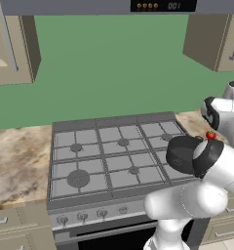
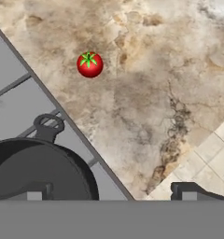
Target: Turn on the burner for the pot on the stove. Wait thirty seconds for the pot to heat up. Then add the tomato to the pot.
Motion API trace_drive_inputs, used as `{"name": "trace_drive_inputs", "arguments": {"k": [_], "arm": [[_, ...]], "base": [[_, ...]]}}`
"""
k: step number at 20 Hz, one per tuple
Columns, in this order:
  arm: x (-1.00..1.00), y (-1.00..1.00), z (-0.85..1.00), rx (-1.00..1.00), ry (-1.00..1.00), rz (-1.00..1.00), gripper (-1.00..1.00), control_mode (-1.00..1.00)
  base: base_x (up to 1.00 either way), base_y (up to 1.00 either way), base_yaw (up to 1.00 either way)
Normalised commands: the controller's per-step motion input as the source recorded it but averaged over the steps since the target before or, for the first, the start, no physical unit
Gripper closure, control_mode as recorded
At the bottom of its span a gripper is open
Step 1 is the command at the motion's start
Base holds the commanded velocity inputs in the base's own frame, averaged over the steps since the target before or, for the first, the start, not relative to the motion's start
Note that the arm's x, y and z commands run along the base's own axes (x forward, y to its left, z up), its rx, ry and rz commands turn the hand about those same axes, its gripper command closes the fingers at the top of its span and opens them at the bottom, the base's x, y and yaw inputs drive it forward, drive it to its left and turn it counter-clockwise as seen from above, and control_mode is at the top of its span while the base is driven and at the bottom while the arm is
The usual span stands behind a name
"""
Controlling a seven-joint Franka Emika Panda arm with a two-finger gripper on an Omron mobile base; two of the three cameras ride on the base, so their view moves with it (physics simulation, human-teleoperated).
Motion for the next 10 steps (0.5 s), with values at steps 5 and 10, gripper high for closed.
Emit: {"name": "trace_drive_inputs", "arguments": {"k": [5,10], "arm": [[0.38,-0.2,-0.27,0.0,0.09,0.0,-1.0,-1.0],[0.29,-0.15,-0.39,0.01,0.06,0.0,-1.0,-1.0]], "base": [[0.0,0.0,0.0],[0.0,0.0,0.0]]}}
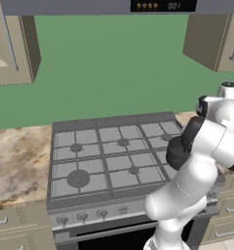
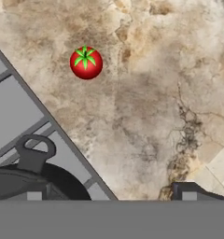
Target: Turn on the burner for the pot on the stove. Wait thirty seconds for the pot to heat up. Then add the tomato to the pot.
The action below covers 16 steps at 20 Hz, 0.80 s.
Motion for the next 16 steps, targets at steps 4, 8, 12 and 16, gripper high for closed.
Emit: {"name": "trace_drive_inputs", "arguments": {"k": [4,8,12,16], "arm": [[0.24,-0.18,-0.35,0.03,0.0,0.0,-1.0,-1.0],[0.26,-0.2,-0.25,0.01,0.0,0.0,-1.0,-1.0],[0.28,-0.14,-0.23,0.0,0.0,0.0,-1.0,-1.0],[0.27,-0.09,-0.2,0.0,0.0,0.0,-1.0,-1.0]], "base": [[0.0,0.0,0.0],[0.0,0.0,0.0],[0.0,0.0,0.0],[0.0,0.0,0.0]]}}
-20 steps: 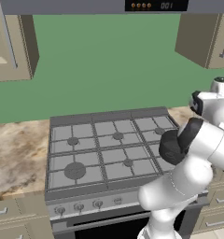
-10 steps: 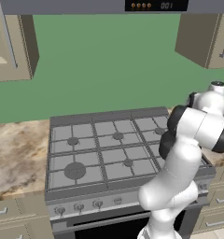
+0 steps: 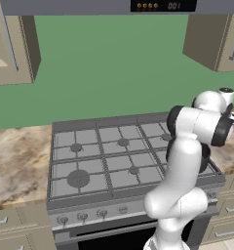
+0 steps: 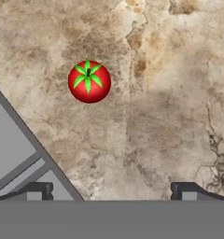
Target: Turn on the burner for the pot on the stove. Wait thirty seconds for the pot to heat up. Then add the tomato to the pot.
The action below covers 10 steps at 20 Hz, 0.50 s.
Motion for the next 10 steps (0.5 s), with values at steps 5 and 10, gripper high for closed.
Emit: {"name": "trace_drive_inputs", "arguments": {"k": [5,10], "arm": [[0.32,-0.07,-0.18,0.0,0.0,0.0,-1.0,-1.0],[0.27,-0.05,-0.21,0.0,0.0,0.0,-1.0,-1.0]], "base": [[0.0,0.0,0.0],[0.0,0.0,0.0]]}}
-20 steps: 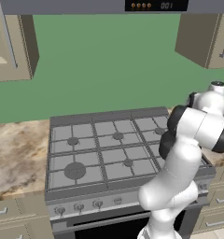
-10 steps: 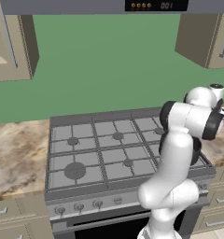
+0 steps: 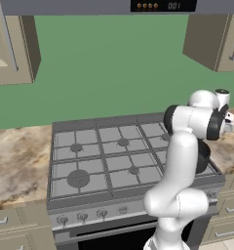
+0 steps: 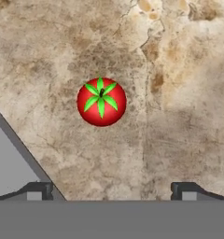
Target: Turn on the burner for the pot on the stove. Wait thirty seconds for the pot to heat up. Then add the tomato to the pot.
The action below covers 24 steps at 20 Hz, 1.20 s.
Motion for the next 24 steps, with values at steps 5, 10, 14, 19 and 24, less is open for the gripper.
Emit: {"name": "trace_drive_inputs", "arguments": {"k": [5,10,14,19,24], "arm": [[0.31,-0.09,-0.21,0.0,0.0,0.0,-1.0,-1.0],[0.19,-0.16,-0.18,0.0,0.0,0.0,-1.0,-1.0],[0.06,-0.22,-0.16,0.0,0.0,0.0,-1.0,-1.0],[0.11,-0.17,-0.15,0.0,0.0,0.0,-1.0,-1.0],[0.25,-0.05,-0.14,0.0,0.0,0.0,-1.0,-1.0]], "base": [[0.0,0.0,0.0],[0.0,0.0,0.0],[0.0,0.0,0.0],[0.0,0.0,0.0],[0.0,0.0,0.0]]}}
